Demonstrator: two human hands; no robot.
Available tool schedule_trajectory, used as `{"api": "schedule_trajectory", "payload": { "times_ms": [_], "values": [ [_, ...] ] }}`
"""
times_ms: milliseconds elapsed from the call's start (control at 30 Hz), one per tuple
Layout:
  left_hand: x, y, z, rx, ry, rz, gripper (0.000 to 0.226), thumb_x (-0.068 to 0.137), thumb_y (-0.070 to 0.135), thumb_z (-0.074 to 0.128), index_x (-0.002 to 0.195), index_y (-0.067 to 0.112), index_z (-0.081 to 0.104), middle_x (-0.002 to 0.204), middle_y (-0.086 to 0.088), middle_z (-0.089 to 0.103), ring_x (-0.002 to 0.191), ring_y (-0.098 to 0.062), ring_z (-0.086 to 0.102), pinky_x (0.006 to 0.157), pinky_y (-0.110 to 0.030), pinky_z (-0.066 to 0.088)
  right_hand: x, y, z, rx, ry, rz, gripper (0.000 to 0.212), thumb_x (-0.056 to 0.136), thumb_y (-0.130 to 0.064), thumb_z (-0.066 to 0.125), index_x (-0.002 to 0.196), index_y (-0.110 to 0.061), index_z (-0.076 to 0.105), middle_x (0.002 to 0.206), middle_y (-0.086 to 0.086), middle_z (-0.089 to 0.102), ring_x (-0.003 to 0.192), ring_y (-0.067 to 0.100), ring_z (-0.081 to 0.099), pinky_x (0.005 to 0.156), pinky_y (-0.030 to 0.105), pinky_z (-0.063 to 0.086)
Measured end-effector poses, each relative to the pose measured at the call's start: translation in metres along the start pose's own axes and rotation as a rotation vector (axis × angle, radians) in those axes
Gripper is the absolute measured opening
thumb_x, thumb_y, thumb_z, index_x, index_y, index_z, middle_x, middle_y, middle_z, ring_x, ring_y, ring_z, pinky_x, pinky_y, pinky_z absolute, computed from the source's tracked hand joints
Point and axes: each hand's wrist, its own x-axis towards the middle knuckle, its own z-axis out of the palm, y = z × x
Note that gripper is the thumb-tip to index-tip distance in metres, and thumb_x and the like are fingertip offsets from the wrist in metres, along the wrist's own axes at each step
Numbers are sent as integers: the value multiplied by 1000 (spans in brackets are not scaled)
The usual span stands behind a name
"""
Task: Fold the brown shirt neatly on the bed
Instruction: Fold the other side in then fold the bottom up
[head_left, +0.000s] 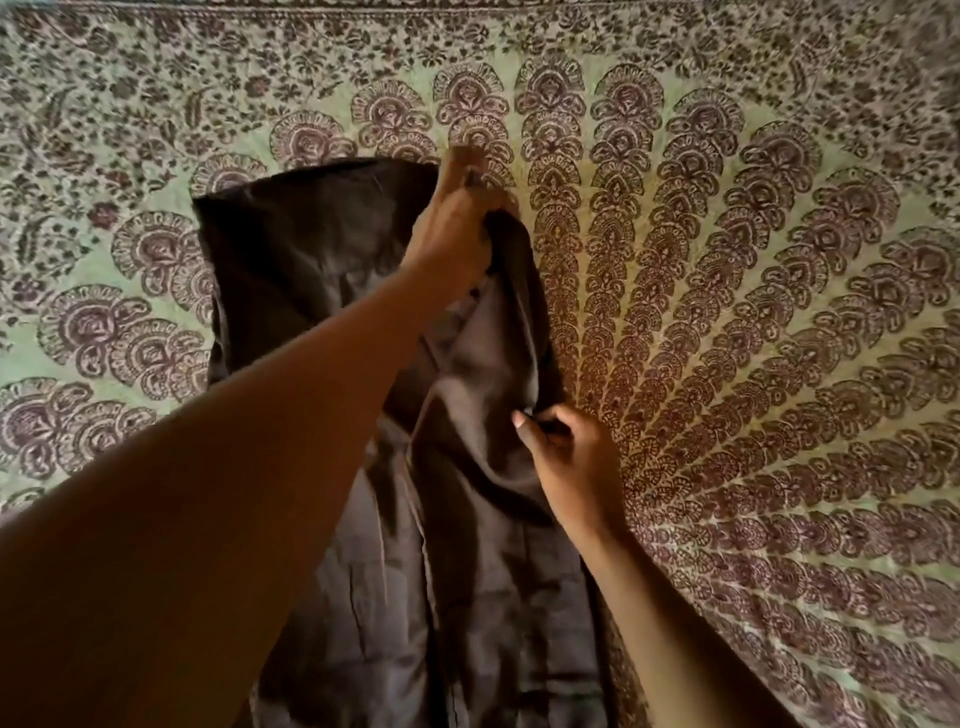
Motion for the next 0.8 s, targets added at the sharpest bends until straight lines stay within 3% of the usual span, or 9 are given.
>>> {"api": "schedule_trajectory", "payload": {
  "times_ms": [67, 100, 200, 300, 433, 500, 600, 700, 800],
  "values": [
    [16, -2, -7, 50, -32, 128, 52, 81, -14, 49, 109, 18, 79, 162, -1, 34, 135, -17, 50, 92, -36, 52, 5, 1, 0, -16, -3, 48, 32, 89, -38, 78, 69, -18, 64, 56, -9, 62, 51, 3, 55, 52, 16, 36],
    [23, -4, -10, 44, -59, 205, 50, 80, -15, 52, 105, 16, 80, 157, 1, 44, 135, -20, 53, 97, -37, 52, 6, 1, 0, -33, 0, 56, 34, 89, -40, 78, 66, -20, 61, 54, -9, 60, 49, 3, 53, 51, 16, 34],
    [44, -4, -18, 24, -218, 237, 55, 74, -18, 52, 104, 18, 81, 117, 0, 75, 111, -17, 68, 97, -29, 52, 6, -2, 1, -75, 19, 45, 37, 88, -40, 79, 63, -22, 59, 52, -10, 57, 50, 6, 54, 50, 16, 34],
    [57, 5, -27, 11, -337, 250, 49, 76, -19, 56, 100, 16, 81, 96, 7, 73, 97, -9, 67, 90, -26, 52, 6, -4, 3, -137, 80, 13, 38, 86, -39, 80, 61, -24, 57, 51, -12, 55, 51, 6, 55, 50, 13, 32],
    [71, 7, -40, 36, -403, 287, 36, 79, -14, 70, 99, 13, 82, 99, -4, 75, 96, -11, 66, 90, -30, 54, 3, -5, 7, -158, 115, -8, 38, 85, -36, 82, 61, -28, 53, 47, -17, 48, 57, -2, 58, 52, 8, 35],
    [78, 11, -47, 158, -459, 326, 28, 79, -3, 79, 102, 13, 81, 106, -6, 74, 99, -12, 61, 91, -32, 52, 4, -3, 7, -141, 108, -22, 39, 85, -35, 82, 61, -28, 53, 46, -15, 48, 56, 0, 58, 52, 9, 35],
    [84, 18, -57, 192, -571, 297, 22, 76, 20, 89, 96, 23, 82, 96, 7, 75, 92, -8, 65, 87, -29, 50, 6, -2, 6, -72, 81, 7, 46, 88, -34, 81, 57, -28, 47, 46, -10, 47, 50, 4, 53, 51, 11, 31],
    [83, 25, -58, 139, -584, 285, 9, 84, 26, 84, 87, 31, 77, 85, 17, 70, 89, -7, 66, 92, -29, 47, 4, -2, 6, -32, 88, 22, 46, 89, -33, 80, 57, -26, 47, 48, -9, 49, 52, 4, 53, 52, 11, 32],
    [81, 24, -51, 212, -527, 243, 4, 91, 25, 77, 94, 26, 76, 93, 8, 67, 102, -20, 67, 94, -40, 53, 4, -2, 7, -52, 125, 9, 45, 89, -35, 79, 58, -29, 47, 49, -12, 49, 55, 3, 54, 53, 11, 33]
  ]
}}
